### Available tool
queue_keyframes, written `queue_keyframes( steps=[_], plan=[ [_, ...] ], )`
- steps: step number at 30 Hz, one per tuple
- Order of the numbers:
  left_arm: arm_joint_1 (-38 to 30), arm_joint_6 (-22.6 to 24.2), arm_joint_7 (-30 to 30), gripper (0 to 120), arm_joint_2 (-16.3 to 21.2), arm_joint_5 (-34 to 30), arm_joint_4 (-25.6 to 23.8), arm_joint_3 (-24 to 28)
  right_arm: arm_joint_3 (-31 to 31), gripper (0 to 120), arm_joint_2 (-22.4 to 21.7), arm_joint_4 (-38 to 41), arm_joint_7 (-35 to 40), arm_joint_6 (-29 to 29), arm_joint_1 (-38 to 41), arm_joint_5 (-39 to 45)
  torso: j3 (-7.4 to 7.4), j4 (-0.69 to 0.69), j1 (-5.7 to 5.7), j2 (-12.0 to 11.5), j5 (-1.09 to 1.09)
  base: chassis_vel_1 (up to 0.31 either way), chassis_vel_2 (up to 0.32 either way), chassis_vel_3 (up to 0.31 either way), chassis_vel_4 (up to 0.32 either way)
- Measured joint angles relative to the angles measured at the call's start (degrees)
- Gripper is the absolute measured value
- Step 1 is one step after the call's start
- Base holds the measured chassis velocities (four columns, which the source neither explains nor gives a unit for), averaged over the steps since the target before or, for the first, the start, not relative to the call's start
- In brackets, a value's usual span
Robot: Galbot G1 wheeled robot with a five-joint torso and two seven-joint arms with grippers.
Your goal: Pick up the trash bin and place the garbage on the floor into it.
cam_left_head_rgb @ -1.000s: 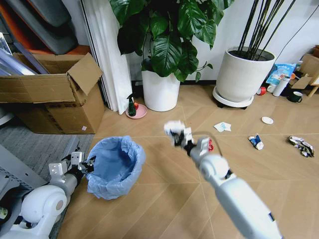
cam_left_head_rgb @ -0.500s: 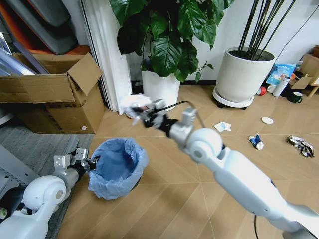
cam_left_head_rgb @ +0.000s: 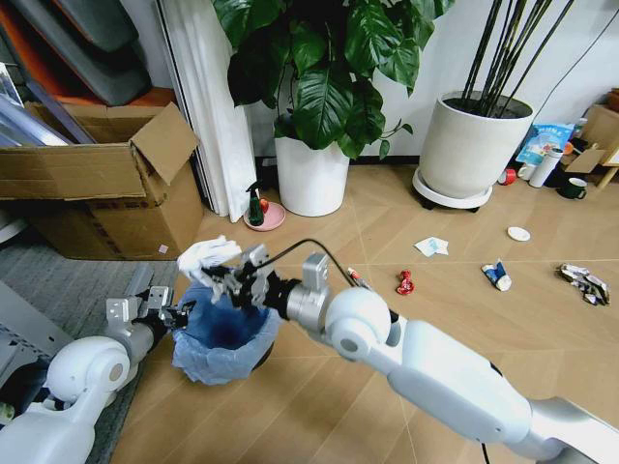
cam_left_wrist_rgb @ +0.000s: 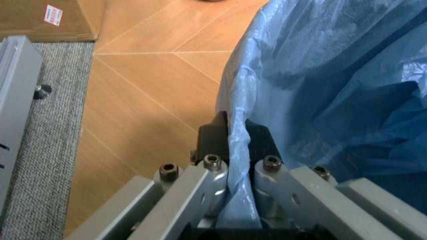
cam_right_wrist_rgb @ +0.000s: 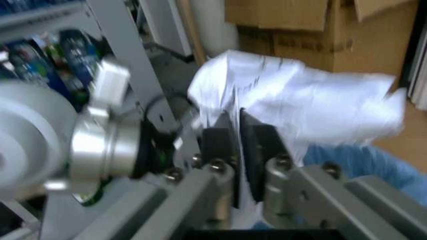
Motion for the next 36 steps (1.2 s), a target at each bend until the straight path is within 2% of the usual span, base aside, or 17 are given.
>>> queue_keyframes(
  steps=[5,6,11,12,14,16,19,21,25,26,28,30,33,36],
  plan=[
    [-0.35,-0.02,0.0,0,0.17,-0.24,0.06,-0.16,-0.63,26,-0.29,-1.15,-0.03,0.0,-0.83,-1.61,0.0,-0.01,0.0,0.0,0.0,0.0,0.0,0.0,0.0],
    [-0.35,-0.02,0.0,0,0.17,-0.24,0.06,-0.16,-0.63,26,-0.29,-1.15,-0.03,0.0,-0.83,-1.61,0.0,-0.01,0.0,0.0,0.0,0.0,0.0,0.0,0.0],
    [-0.53,-0.06,0.01,0,0.22,-0.34,0.1,-0.39,-0.64,48,0.2,-1.65,0.17,0.31,-0.97,-2.13,0.0,0.0,0.0,0.0,0.0,0.0,0.0,0.0,0.0],
    [-0.53,-0.06,0.01,0,0.22,-0.34,0.1,-0.39,-0.64,48,0.2,-1.65,0.17,0.31,-0.97,-2.13,0.0,0.0,0.0,0.0,0.0,0.0,0.0,0.0,0.0],
    [-0.2,-0.13,0.0,0,0.05,-0.35,-0.12,-0.87,0.73,58,0.67,-1.8,1.59,0.55,-0.97,-2.98,0.0,0.0,0.0,0.0,0.0,0.0,0.0,0.0,0.0],
    [-0.1,-0.14,0.0,0,-0.01,-0.35,-0.19,-0.98,1.15,61,0.72,-1.82,2.0,0.57,-0.97,-3.21,0.0,0.01,0.0,0.0,0.0,0.0,0.0,0.0,0.0],
    [0.48,-0.24,0.0,0,-0.63,-0.19,-0.72,-1.85,6.03,78,0.07,-2.42,4.36,0.75,-2.02,-5.17,0.0,0.01,0.0,0.0,0.0,0.0,0.0,0.0,0.0],
    [0.62,-0.28,-0.01,0,-0.77,-0.14,-0.89,-1.97,7.37,81,-0.33,-2.55,4.58,0.79,-2.5,-5.65,0.0,0.01,0.0,0.0,0.0,0.0,0.0,0.0,0.0],
    [1.74,-0.42,-0.06,0,-1.75,0.39,-2.03,-2.54,14.86,98,-2.5,-2.61,4.9,0.61,-6.84,-8.84,0.0,-0.01,0.0,0.0,0.01,0.0,0.0,0.0,0.0],
    [1.74,-0.42,-0.06,0,-1.75,0.39,-2.03,-2.54,14.86,98,-2.5,-2.61,4.9,0.61,-6.84,-8.84,0.0,-0.01,0.0,0.0,0.01,0.0,0.0,0.0,0.0],
    [2.4,-0.48,-0.16,0,-2.38,0.67,-2.8,-2.93,19.71,100,-3.57,-2.41,4.33,0.45,-10.71,-11.5,0.0,0.0,0.0,0.0,0.01,0.0,0.0,0.0,0.0],
    [2.54,-0.49,-0.2,0,-2.53,0.7,-3.02,-3.02,20.92,100,-3.77,-2.35,4.04,0.44,-11.94,-12.01,0.0,-0.01,0.0,0.0,0.01,0.0,0.0,0.0,0.0],
    [2.88,-0.51,-0.24,0,-2.82,0.76,-3.82,-3.16,25.99,100,-4.44,-1.63,3.14,0.4,-17.2,-13.34,-0.01,-0.01,0.0,0.0,0.02,0.0,0.0,0.0,0.0],
    [2.91,-0.52,-0.25,0,-2.87,0.78,-3.97,-3.16,27.3,100,-4.47,-1.54,2.81,0.49,-18.89,-13.96,0.0,-0.01,0.0,0.0,0.02,0.0,0.0,0.0,0.0]
  ],
)
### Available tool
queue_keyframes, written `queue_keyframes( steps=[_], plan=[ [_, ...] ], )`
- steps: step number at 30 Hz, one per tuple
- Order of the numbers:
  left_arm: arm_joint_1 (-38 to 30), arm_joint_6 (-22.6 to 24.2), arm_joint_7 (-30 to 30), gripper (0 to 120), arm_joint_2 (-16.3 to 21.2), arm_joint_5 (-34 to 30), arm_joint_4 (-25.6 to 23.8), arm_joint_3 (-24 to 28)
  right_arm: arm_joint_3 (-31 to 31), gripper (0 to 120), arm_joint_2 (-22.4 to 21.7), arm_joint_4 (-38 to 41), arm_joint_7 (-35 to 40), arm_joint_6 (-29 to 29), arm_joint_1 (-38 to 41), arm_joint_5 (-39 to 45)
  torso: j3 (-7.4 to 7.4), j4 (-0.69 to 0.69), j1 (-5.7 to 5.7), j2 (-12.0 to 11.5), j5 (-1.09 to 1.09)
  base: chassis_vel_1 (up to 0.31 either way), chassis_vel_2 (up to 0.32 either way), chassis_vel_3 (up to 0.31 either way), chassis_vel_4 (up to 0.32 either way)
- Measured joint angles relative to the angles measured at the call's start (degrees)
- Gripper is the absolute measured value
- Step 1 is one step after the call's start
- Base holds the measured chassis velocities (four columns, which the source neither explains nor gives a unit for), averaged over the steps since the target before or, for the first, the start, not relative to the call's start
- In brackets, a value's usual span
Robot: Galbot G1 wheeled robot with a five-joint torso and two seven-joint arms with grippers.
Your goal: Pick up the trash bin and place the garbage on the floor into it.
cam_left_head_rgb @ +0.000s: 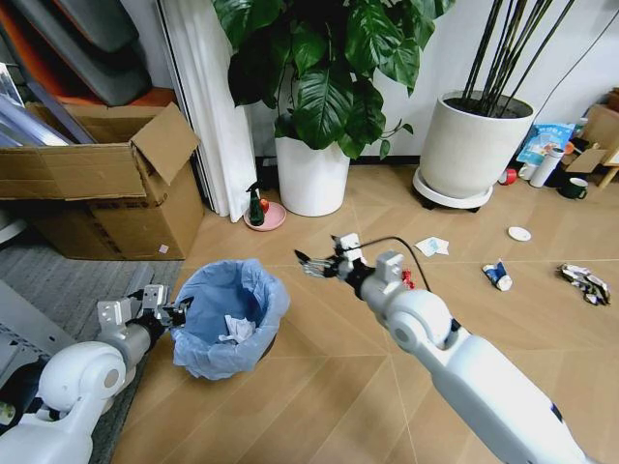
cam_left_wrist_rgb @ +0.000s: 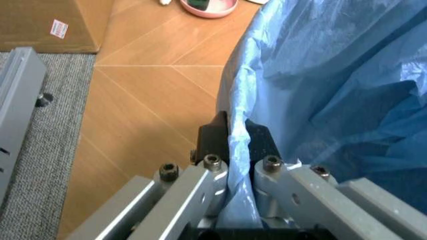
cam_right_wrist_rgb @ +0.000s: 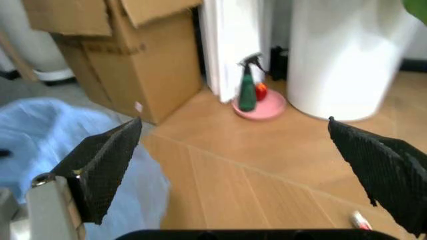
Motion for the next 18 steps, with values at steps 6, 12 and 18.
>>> queue_keyframes(
  steps=[6,12,18],
  plan=[
    [0.39,-0.06,-0.03,0,-0.25,0.52,-0.71,0.36,4.83,100,0.17,0.45,-1.75,0.75,-5.58,-2.78,0.0,0.02,0.0,0.0,0.0,-0.058,-0.052,0.072,0.061],
    [0.78,-0.07,-0.04,0,-0.32,0.56,-1.38,0.41,6.53,100,0.38,0.5,-2.22,1.16,-7.33,-3.69,0.0,0.0,0.0,0.0,-0.01,-0.091,-0.111,0.1,0.096],
    [1.33,-0.07,-0.04,0,-0.49,0.79,-1.78,0.63,7.59,100,1.12,0.59,-2.37,1.6,-8.59,-4.39,0.0,0.01,0.0,0.0,-0.02,-0.106,-0.09,0.109,0.095]
  ],
)
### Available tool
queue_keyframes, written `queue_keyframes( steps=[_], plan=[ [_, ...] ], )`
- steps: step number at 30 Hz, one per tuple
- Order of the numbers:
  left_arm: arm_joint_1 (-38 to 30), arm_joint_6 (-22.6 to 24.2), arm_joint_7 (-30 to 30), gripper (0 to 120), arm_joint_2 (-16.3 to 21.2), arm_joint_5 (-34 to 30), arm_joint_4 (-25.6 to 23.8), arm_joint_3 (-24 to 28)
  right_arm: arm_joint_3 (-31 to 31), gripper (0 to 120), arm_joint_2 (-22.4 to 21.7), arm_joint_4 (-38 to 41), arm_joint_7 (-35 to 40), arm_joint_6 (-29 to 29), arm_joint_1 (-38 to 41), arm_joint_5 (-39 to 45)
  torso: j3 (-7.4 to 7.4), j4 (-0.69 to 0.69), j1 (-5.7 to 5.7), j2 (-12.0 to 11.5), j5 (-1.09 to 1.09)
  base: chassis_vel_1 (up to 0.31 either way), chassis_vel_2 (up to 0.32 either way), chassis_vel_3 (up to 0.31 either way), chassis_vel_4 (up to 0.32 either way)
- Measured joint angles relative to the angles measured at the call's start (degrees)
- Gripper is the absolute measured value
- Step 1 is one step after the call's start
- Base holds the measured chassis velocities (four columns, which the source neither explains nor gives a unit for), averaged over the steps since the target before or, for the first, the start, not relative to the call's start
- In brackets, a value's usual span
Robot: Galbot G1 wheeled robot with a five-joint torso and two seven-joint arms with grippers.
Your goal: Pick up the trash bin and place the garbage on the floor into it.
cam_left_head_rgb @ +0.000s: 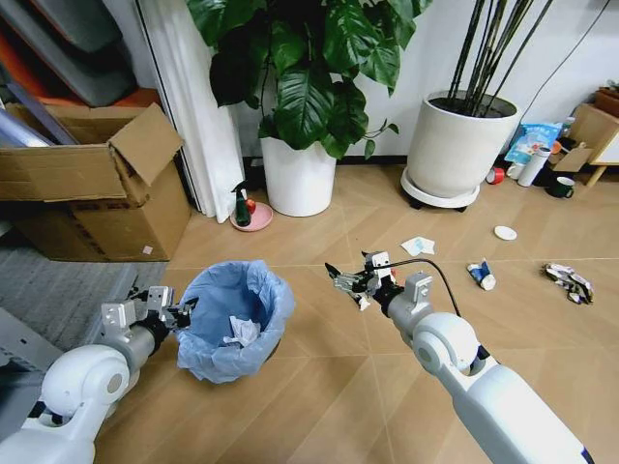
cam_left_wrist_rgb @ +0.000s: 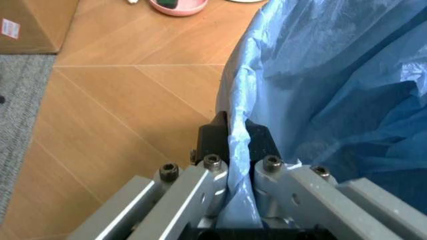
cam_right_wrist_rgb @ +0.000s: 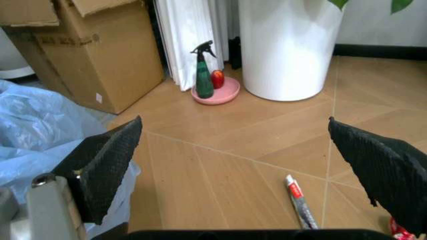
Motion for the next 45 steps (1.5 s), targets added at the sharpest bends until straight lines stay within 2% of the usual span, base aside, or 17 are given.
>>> queue_keyframes(
  steps=[11,29,45],
  plan=[
    [0.28,-0.04,0.14,0,-0.26,0.37,-0.31,0.08,3.46,100,0.0,0.8,-0.61,0.46,-3.19,-0.95,0.0,0.0,-0.01,0.0,0.01,-0.089,-0.094,0.083,0.094],
    [1.33,-0.34,0.96,0,-1.1,1.98,-0.63,-0.26,13.61,100,0.02,2.57,-2.81,2.35,-10.19,-3.2,0.0,0.0,0.0,0.0,0.0,-0.093,-0.09,0.095,0.098],
    [2.66,-0.34,1.02,0,-1.31,1.98,-1.84,-0.63,15.12,100,1.92,1.72,-2.55,3.28,-11.93,-4.29,0.0,-0.01,0.0,0.0,0.0,-0.05,-0.046,0.054,0.049]
  ],
)
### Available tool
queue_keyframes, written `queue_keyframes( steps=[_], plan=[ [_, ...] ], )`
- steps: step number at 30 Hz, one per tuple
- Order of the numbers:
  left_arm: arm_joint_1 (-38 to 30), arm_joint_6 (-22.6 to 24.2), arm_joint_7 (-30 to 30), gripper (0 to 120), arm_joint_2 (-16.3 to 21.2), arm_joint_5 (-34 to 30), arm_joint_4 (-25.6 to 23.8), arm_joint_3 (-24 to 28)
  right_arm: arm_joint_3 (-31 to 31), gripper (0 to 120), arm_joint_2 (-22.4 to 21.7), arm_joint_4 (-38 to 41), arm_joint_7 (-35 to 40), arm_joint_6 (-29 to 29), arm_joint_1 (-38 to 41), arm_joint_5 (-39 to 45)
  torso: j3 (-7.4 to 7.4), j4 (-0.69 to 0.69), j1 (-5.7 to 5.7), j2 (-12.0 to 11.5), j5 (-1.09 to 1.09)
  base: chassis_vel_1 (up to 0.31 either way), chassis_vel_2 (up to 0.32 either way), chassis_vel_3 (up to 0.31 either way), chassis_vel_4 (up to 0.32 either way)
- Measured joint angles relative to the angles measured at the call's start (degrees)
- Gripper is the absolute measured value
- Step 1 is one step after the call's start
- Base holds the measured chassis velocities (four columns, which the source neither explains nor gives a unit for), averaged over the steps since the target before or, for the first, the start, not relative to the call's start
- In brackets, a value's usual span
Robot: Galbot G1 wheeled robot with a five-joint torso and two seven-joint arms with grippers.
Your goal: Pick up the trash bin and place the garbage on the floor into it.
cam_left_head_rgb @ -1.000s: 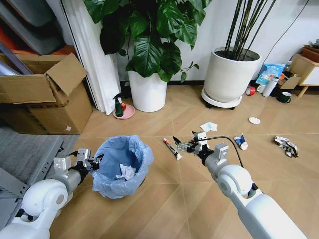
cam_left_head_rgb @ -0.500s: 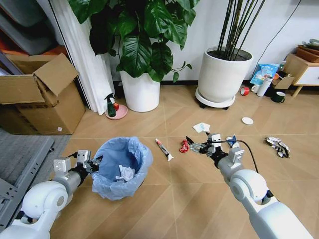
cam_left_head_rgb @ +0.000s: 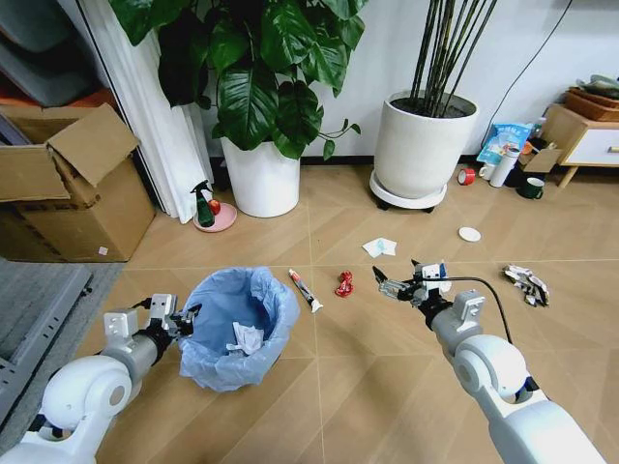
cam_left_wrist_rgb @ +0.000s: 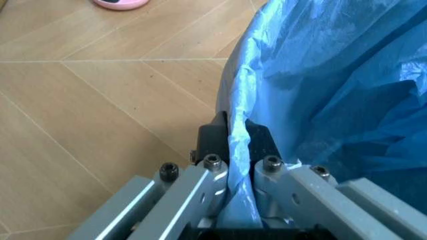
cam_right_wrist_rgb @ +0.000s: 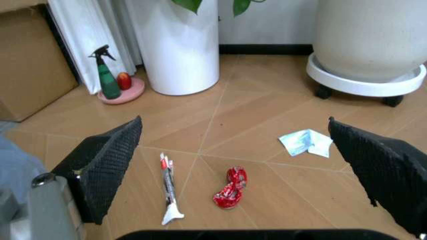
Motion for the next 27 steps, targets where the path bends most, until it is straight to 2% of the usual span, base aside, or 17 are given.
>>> queue_keyframes(
  steps=[16,27],
  plan=[
    [0.95,-0.1,0.16,0,-0.27,0.35,-0.66,-0.07,1.87,100,1.29,-0.54,-0.79,0.21,-1.66,-1.17,-0.01,0.0,-0.01,0.0,0.0,0.0,0.0,0.0,0.0],
    [1.11,-0.19,0.19,0,-0.33,0.52,-0.84,-0.13,1.37,100,2.04,-0.51,-0.99,0.35,-1.87,-1.54,0.0,0.01,0.0,0.0,-0.01,-0.114,0.122,0.123,-0.109]
  ],
)
